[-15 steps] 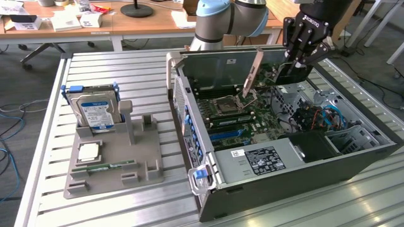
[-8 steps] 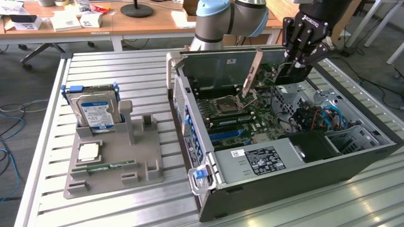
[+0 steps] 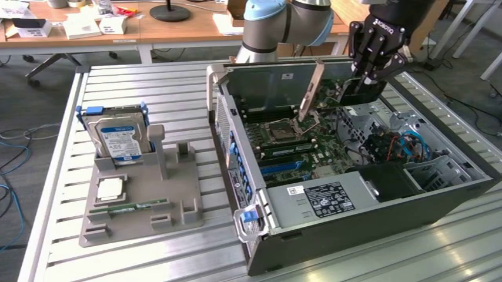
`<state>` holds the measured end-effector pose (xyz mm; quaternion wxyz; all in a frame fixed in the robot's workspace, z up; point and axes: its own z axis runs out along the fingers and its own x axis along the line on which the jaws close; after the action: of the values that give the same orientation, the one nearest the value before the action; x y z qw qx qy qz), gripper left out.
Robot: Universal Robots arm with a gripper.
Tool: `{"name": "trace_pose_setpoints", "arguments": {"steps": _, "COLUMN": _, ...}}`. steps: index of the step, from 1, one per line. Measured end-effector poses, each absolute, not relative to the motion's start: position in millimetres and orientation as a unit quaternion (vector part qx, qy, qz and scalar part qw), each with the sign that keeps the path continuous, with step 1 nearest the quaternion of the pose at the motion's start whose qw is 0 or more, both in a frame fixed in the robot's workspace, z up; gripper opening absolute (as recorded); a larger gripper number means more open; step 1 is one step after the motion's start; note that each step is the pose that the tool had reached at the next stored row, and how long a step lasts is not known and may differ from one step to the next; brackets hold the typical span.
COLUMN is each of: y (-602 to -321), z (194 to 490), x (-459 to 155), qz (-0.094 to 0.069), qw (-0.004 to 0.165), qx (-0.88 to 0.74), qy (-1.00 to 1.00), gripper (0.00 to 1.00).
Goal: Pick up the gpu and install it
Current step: 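Insert the gpu into the slot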
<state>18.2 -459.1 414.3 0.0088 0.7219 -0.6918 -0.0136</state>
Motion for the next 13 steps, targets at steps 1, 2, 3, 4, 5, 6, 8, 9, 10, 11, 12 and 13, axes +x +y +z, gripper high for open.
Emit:
{"name": "trace_pose_setpoints", "arguments": {"steps": 1, "y": -459.1, "z": 414.3, "x": 17.4, "qz": -0.014, "qw": 0.009, "qx": 0.722, "qy": -0.692, "gripper": 0.26}}
{"name": "trace_pose_setpoints", "arguments": {"steps": 2, "y": -459.1, "z": 414.3, "x": 17.0, "qz": -0.014, "qw": 0.009, "qx": 0.722, "qy": -0.692, "gripper": 0.26}}
{"name": "trace_pose_setpoints", "arguments": {"steps": 3, "y": -459.1, "z": 414.3, "x": 17.0, "qz": -0.014, "qw": 0.009, "qx": 0.722, "qy": -0.692, "gripper": 0.26}}
{"name": "trace_pose_setpoints", "arguments": {"steps": 4, "y": -459.1, "z": 414.2, "x": 17.0, "qz": -0.014, "qw": 0.009, "qx": 0.722, "qy": -0.692, "gripper": 0.26}}
{"name": "trace_pose_setpoints", "arguments": {"steps": 5, "y": -459.1, "z": 414.3, "x": 16.9, "qz": -0.014, "qw": 0.009, "qx": 0.722, "qy": -0.692, "gripper": 0.26}}
{"name": "trace_pose_setpoints", "arguments": {"steps": 6, "y": -459.1, "z": 414.2, "x": 16.8, "qz": -0.013, "qw": 0.009, "qx": 0.722, "qy": -0.692, "gripper": 0.26}}
{"name": "trace_pose_setpoints", "arguments": {"steps": 8, "y": -459.1, "z": 414.2, "x": 16.6, "qz": -0.013, "qw": 0.008, "qx": 0.722, "qy": -0.692, "gripper": 0.26}}
{"name": "trace_pose_setpoints", "arguments": {"steps": 9, "y": -459.1, "z": 414.2, "x": 16.5, "qz": -0.013, "qw": 0.008, "qx": 0.722, "qy": -0.692, "gripper": 0.26}}
{"name": "trace_pose_setpoints", "arguments": {"steps": 10, "y": -459.1, "z": 414.2, "x": 16.5, "qz": -0.013, "qw": 0.008, "qx": 0.722, "qy": -0.692, "gripper": 0.26}}
{"name": "trace_pose_setpoints", "arguments": {"steps": 11, "y": -459.1, "z": 414.2, "x": 16.5, "qz": -0.013, "qw": 0.008, "qx": 0.722, "qy": -0.692, "gripper": 0.26}}
{"name": "trace_pose_setpoints", "arguments": {"steps": 12, "y": -459.1, "z": 414.2, "x": 16.5, "qz": -0.013, "qw": 0.008, "qx": 0.722, "qy": -0.692, "gripper": 0.26}}
{"name": "trace_pose_setpoints", "arguments": {"steps": 13, "y": -459.1, "z": 414.2, "x": 16.4, "qz": -0.013, "qw": 0.008, "qx": 0.722, "qy": -0.692, "gripper": 0.26}}
